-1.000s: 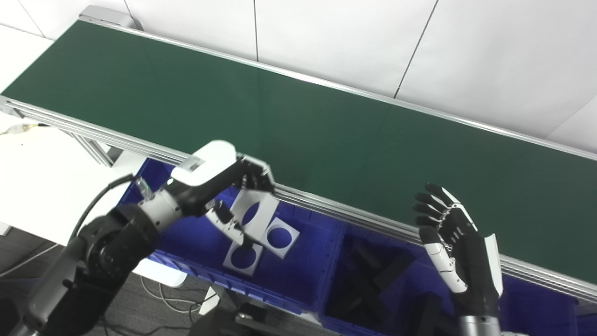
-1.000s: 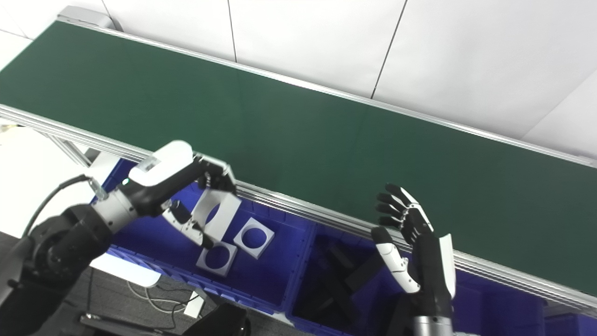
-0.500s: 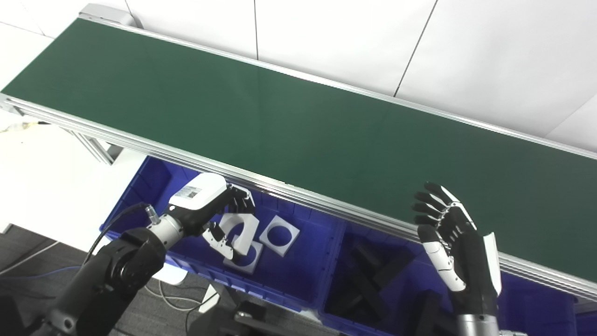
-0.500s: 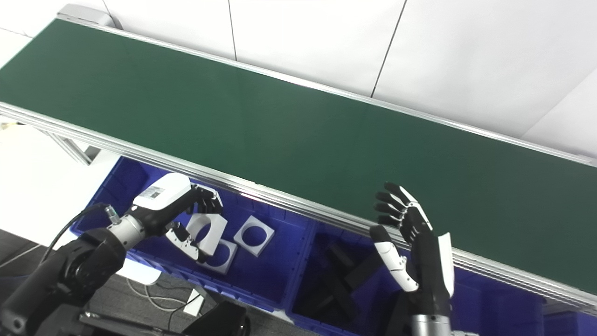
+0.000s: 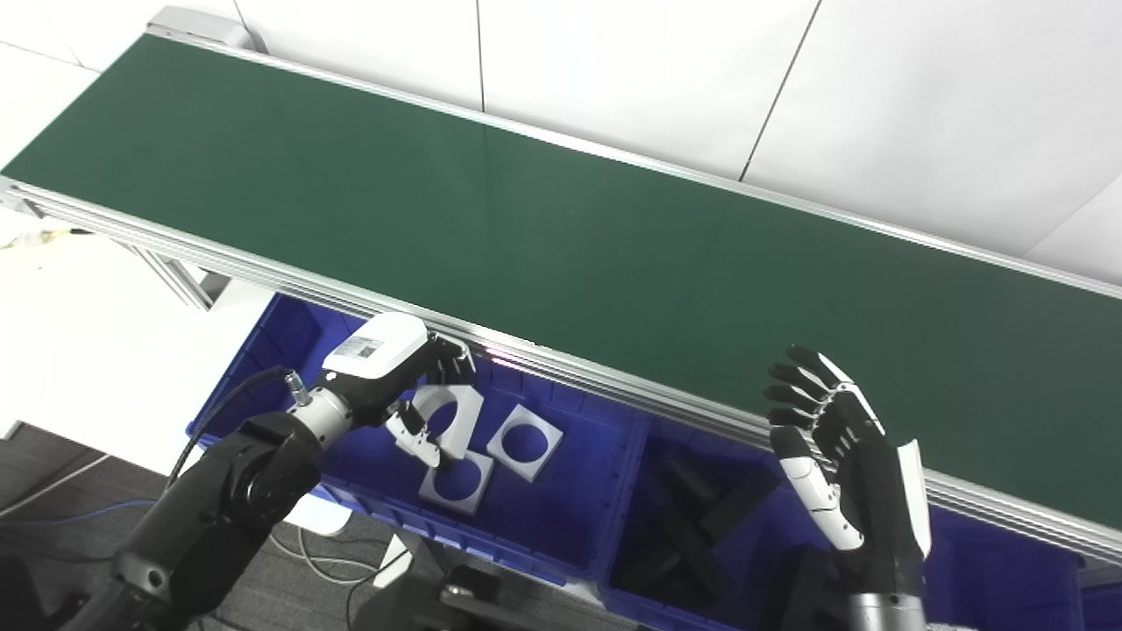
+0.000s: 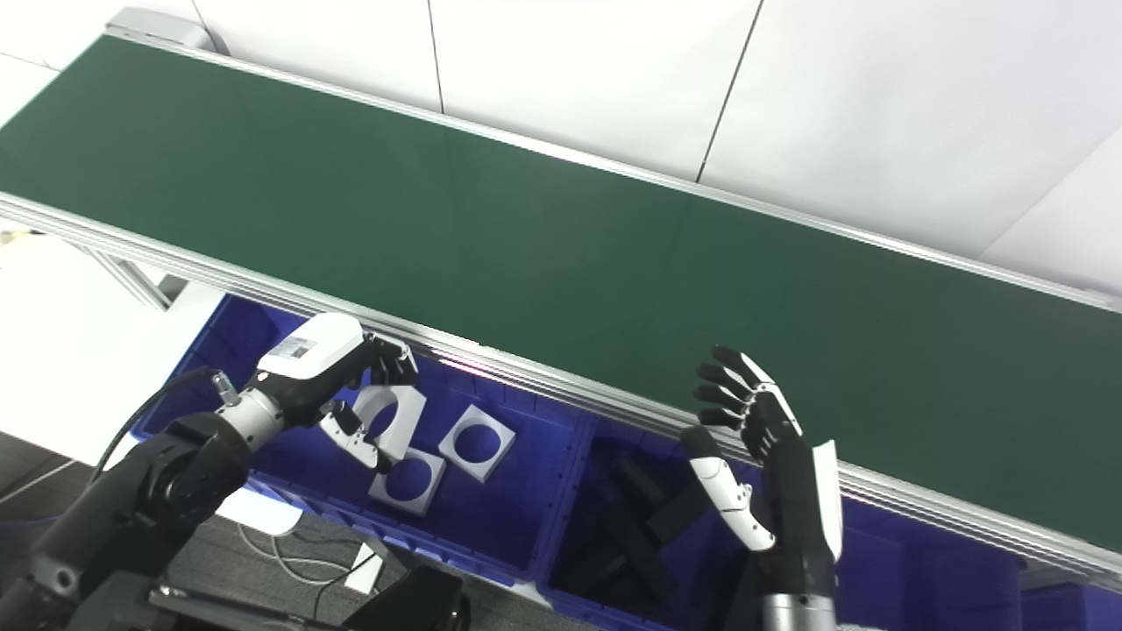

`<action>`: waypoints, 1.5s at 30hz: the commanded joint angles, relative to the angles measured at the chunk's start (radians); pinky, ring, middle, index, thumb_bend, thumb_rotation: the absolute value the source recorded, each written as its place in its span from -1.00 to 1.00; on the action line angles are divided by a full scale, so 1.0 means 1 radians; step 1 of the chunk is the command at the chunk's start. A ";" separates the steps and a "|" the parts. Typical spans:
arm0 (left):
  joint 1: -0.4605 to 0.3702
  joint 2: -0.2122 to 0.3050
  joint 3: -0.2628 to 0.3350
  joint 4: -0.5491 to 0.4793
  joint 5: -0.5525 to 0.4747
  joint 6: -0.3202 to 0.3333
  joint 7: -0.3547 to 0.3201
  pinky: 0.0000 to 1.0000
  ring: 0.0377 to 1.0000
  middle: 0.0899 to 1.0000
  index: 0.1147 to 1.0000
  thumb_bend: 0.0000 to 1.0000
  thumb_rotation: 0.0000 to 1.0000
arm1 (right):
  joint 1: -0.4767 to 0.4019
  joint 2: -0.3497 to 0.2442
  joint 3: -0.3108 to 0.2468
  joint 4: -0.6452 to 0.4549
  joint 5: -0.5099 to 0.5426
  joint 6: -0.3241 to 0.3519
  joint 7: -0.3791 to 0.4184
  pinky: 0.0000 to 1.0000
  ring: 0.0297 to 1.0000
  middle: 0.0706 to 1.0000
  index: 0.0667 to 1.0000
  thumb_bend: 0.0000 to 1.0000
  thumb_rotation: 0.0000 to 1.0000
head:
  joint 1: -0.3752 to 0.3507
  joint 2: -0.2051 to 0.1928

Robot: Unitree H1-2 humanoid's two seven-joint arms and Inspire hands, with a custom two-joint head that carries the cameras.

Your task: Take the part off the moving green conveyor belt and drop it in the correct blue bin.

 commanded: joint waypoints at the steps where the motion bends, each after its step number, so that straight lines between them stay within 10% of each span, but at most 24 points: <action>1: -0.019 0.007 0.001 -0.007 0.007 0.002 0.037 -0.30 -0.29 -0.16 -0.06 0.00 -1.00 | -0.004 0.010 0.004 -0.025 -0.009 -0.029 -0.007 0.27 0.43 0.50 0.63 0.18 0.39 | 0.000 -0.002; 7: -0.004 0.012 -0.013 -0.071 0.084 0.063 0.015 0.01 -0.15 -0.05 -0.12 0.00 -1.00 | -0.003 0.012 0.008 -0.024 -0.018 -0.032 -0.008 0.28 0.44 0.51 0.64 0.19 0.42 | -0.008 -0.005; 10: 0.005 0.020 -0.023 -0.117 0.118 0.115 -0.039 0.27 0.42 0.60 0.55 0.57 -1.00 | -0.003 0.013 0.009 -0.019 -0.016 -0.035 -0.011 0.28 0.44 0.51 0.65 0.22 0.43 | -0.010 -0.008; 13: 0.006 0.029 -0.028 -0.142 0.132 0.143 -0.075 0.46 0.76 0.87 0.78 0.74 -1.00 | -0.005 0.014 0.010 -0.019 -0.018 -0.032 -0.012 0.29 0.44 0.52 0.65 0.23 0.44 | -0.011 -0.010; 28: 0.031 0.055 0.005 -0.314 0.154 0.200 -0.169 0.60 0.88 0.88 0.79 0.86 -1.00 | -0.009 0.015 0.013 -0.006 -0.023 -0.042 -0.015 0.28 0.45 0.52 0.66 0.20 0.42 | -0.026 -0.030; 32: 0.046 0.039 0.050 -0.435 0.034 0.218 -0.206 0.52 0.77 0.81 0.74 0.74 -0.93 | -0.008 0.015 0.013 0.010 -0.019 -0.055 -0.016 0.30 0.45 0.53 0.66 0.19 0.40 | -0.043 -0.047; 34: 0.050 0.028 0.073 -0.480 -0.057 0.208 -0.204 0.43 0.67 0.77 0.73 0.60 -0.51 | -0.007 0.015 0.015 0.019 -0.018 -0.061 -0.017 0.31 0.45 0.53 0.66 0.19 0.40 | -0.054 -0.056; 45: 0.062 -0.075 0.058 -0.523 -0.537 0.135 -0.209 0.45 0.58 0.66 0.70 0.73 0.33 | -0.002 0.025 0.024 0.080 -0.013 -0.124 -0.030 0.30 0.45 0.53 0.65 0.21 0.36 | -0.158 -0.124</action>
